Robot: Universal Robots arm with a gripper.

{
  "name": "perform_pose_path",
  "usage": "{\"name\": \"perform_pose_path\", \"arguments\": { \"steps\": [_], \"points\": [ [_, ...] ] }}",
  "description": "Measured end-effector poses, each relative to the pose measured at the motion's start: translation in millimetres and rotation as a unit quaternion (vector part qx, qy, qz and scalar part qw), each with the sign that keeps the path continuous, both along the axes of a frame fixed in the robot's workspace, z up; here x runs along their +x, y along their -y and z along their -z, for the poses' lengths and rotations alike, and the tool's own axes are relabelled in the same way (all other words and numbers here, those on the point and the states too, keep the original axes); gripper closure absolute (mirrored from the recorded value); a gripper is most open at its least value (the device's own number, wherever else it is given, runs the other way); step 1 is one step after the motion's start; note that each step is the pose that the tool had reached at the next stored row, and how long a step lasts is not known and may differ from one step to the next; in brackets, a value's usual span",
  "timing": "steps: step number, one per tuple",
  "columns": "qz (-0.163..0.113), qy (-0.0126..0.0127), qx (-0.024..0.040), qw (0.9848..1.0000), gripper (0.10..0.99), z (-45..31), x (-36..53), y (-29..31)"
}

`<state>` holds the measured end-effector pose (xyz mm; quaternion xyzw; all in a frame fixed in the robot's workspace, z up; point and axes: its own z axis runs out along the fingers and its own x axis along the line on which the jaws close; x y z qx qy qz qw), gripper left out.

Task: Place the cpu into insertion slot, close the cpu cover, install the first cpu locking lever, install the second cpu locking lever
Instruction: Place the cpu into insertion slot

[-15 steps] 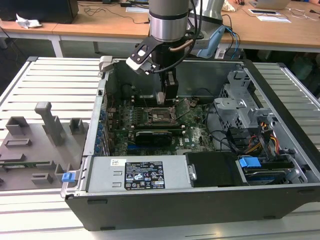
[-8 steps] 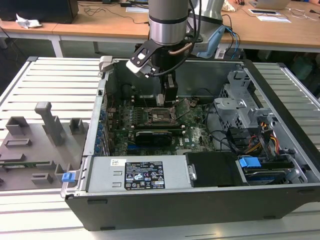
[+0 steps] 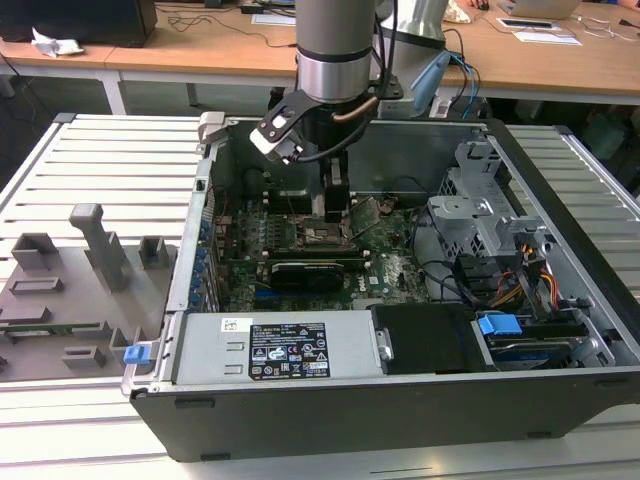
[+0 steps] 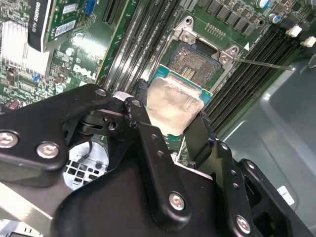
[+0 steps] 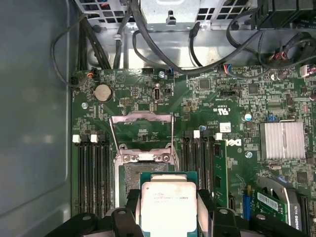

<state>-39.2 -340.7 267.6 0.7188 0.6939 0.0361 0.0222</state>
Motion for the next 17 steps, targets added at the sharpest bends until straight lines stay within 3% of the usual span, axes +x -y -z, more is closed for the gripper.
{"name": "perform_pose_path", "arguments": {
  "steps": [17],
  "points": [
    [0.001, -0.0001, 0.0001, 1.0, 0.545, 12.3, -1.0, -0.2]
  ]
}}
